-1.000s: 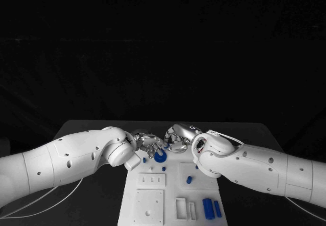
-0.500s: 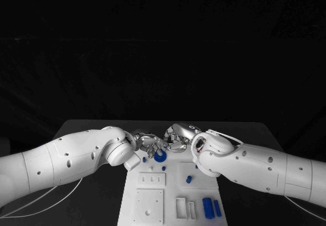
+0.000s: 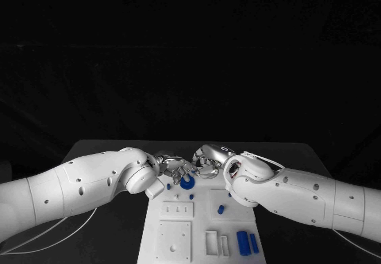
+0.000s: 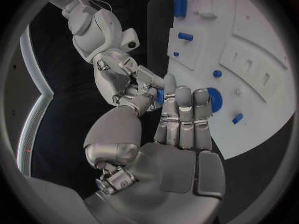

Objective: Assemble the parts on the task board

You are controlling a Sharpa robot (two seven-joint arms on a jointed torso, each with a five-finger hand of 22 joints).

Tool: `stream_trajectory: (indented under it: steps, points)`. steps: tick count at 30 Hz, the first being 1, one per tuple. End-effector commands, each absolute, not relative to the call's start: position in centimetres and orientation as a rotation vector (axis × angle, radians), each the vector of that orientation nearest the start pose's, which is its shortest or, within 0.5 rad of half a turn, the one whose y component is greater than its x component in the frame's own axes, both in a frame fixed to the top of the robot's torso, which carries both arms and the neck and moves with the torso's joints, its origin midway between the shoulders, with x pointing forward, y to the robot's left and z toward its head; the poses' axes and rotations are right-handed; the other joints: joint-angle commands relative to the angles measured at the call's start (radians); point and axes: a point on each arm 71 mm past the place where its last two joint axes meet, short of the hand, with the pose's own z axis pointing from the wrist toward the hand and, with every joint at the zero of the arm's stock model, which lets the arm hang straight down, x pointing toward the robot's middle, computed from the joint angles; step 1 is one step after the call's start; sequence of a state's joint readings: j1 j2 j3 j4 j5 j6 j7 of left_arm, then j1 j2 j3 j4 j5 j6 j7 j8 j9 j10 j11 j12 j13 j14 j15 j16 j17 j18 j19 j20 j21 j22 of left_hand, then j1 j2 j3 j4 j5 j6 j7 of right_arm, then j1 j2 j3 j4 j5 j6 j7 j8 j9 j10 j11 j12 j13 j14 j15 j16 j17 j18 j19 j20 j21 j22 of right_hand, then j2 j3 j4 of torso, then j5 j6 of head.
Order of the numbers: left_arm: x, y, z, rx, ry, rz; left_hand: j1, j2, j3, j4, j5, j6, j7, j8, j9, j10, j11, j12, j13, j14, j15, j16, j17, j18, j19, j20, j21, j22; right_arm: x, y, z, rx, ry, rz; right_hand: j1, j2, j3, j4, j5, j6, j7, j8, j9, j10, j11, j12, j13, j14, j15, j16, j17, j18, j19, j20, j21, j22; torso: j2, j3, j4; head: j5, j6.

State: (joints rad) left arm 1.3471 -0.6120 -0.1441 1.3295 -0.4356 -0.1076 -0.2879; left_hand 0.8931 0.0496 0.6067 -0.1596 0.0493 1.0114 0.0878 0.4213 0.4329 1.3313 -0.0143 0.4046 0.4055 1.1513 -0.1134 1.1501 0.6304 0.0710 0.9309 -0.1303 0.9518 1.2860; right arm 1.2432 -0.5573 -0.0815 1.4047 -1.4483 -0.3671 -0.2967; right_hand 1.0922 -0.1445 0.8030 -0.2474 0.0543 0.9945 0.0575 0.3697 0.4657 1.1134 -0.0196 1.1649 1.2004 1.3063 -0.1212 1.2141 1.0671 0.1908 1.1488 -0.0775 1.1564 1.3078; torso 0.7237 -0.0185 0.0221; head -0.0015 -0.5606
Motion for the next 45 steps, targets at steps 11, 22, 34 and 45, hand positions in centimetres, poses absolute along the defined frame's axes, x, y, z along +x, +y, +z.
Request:
stream_trajectory:
  steps: [11,22,34,45]
  points:
    - [52.13,14.14,-18.93,-0.726,2.171,-0.994,-0.034,-0.017,0.006,-0.020,0.005,-0.008,0.004,-0.011,0.008,-0.005,0.003,-0.002,0.002,-0.008,-0.003,0.011,-0.011,-0.007,-0.012,-0.081,0.007,-0.007,50.06,-9.33,-18.22,-0.132,1.661,0.657,-0.003,0.006,0.007,0.001,0.005,0.040,0.031,0.004,0.021,0.008,-0.002,0.005,0.001,0.002,-0.008,-0.006,0.001,0.071,0.004,-0.007,0.005,0.015,0.000,-0.0003,-0.0004,0.000,-0.003]
    - [52.15,14.16,-19.00,-0.732,2.176,-0.983,-0.014,-0.032,0.023,-0.036,0.008,-0.020,0.008,-0.019,0.012,-0.016,0.006,-0.003,0.003,-0.010,-0.001,0.015,-0.017,-0.007,-0.013,-0.081,0.012,-0.011,49.97,-9.23,-18.18,-0.133,1.658,0.663,-0.004,0.007,0.008,0.000,0.005,0.040,0.031,0.004,0.021,0.008,-0.002,0.004,0.001,0.002,-0.008,-0.006,0.002,0.071,0.004,-0.007,0.005,0.014,0.000,0.0001,0.0001,0.001,-0.005]
    - [52.17,14.09,-19.04,-0.732,2.178,-0.981,-0.024,-0.049,0.020,-0.025,0.006,-0.038,0.016,-0.031,0.012,-0.030,0.013,-0.008,0.002,-0.011,0.005,0.018,-0.022,-0.007,-0.013,-0.076,0.014,-0.015,49.92,-9.19,-18.21,-0.135,1.661,0.665,-0.004,0.008,0.009,0.000,0.005,0.040,0.031,0.003,0.022,0.009,-0.003,0.005,0.002,0.002,-0.008,-0.006,0.002,0.071,0.004,-0.007,0.004,0.014,0.000,0.0001,-0.0004,0.001,-0.005]
    - [52.18,14.13,-19.05,-0.735,2.179,-0.981,-0.031,-0.062,0.017,-0.013,0.005,-0.048,0.019,-0.037,0.013,-0.038,0.016,-0.010,0.001,-0.012,0.008,0.021,-0.024,-0.005,-0.014,-0.074,0.016,-0.017,49.91,-9.15,-18.34,-0.135,1.665,0.666,-0.005,0.008,0.009,-0.001,0.005,0.040,0.031,0.003,0.022,0.009,-0.003,0.004,0.002,0.002,-0.008,-0.006,0.002,0.071,0.005,-0.007,0.004,0.014,0.000,0.0002,0.0003,0.000,-0.006]
